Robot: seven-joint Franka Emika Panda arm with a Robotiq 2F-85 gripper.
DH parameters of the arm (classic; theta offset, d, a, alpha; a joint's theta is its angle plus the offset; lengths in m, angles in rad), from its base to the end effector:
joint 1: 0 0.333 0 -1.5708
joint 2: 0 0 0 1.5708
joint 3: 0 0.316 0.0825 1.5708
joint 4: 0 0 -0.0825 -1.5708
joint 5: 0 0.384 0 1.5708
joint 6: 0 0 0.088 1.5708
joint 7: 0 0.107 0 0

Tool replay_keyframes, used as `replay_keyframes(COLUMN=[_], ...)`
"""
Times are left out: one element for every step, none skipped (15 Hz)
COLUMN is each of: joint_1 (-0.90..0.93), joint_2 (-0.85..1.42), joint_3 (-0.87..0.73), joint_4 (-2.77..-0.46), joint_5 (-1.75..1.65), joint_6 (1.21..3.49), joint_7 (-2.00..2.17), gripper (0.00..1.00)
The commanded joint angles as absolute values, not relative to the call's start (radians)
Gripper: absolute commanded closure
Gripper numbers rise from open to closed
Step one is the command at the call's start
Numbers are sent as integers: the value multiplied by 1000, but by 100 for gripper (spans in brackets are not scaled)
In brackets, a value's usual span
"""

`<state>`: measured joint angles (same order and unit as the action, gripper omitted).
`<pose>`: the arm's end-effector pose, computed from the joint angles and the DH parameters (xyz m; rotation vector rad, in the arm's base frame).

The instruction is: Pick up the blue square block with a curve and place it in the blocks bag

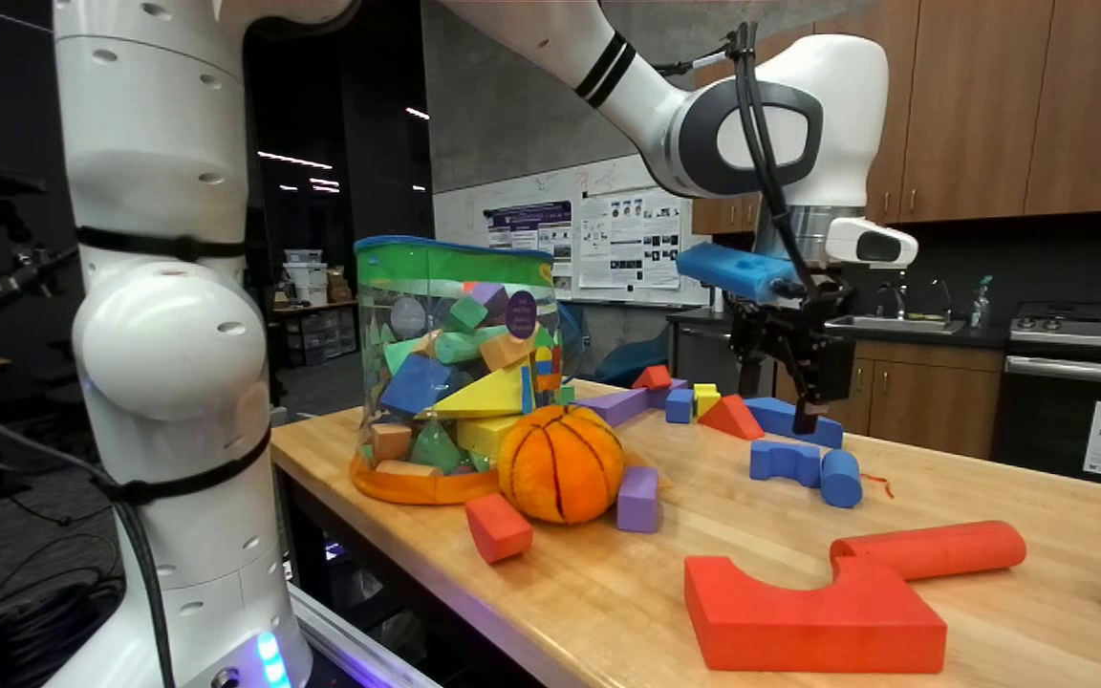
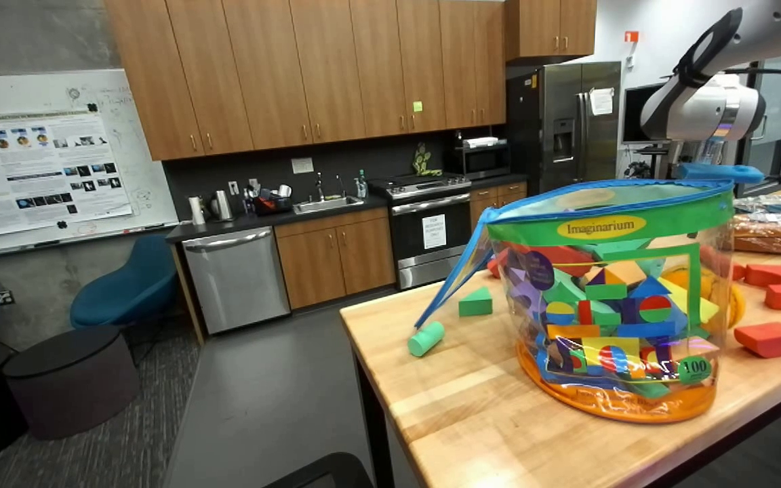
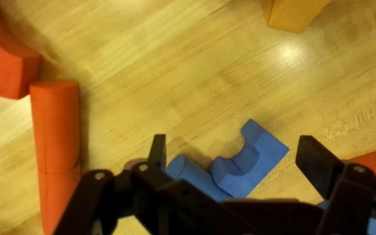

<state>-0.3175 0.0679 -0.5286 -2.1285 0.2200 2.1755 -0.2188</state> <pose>0.3719 -0.4042 0.3814 -2.7987 1.1061 -0.0994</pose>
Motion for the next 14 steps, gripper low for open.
replay_keyframes(joint_1=[-363,-364,-363,-360,-359,-357,-368,-366,-366,-366,-366,-366,-363,-362], joint_2=[71,72,70,66,59,21,73,70,66,62,59,57,64,77], joint_3=[-470,-460,-451,-443,-438,-437,-431,-428,-427,-427,-427,-427,-424,-421], joint_4=[-2121,-2133,-2143,-2156,-2169,-2177,-2146,-2147,-2147,-2148,-2149,-2149,-2145,-2141], joint_5=[287,299,307,308,291,247,278,270,267,266,265,265,270,291], joint_6=[2157,2174,2188,2208,2220,2198,2195,2195,2195,2194,2194,2194,2204,2232], joint_7=[-66,-16,30,69,101,139,73,97,109,112,113,114,125,141], gripper=[0,0,0,0,0,0,0,0,0,0,0,0,0,0])
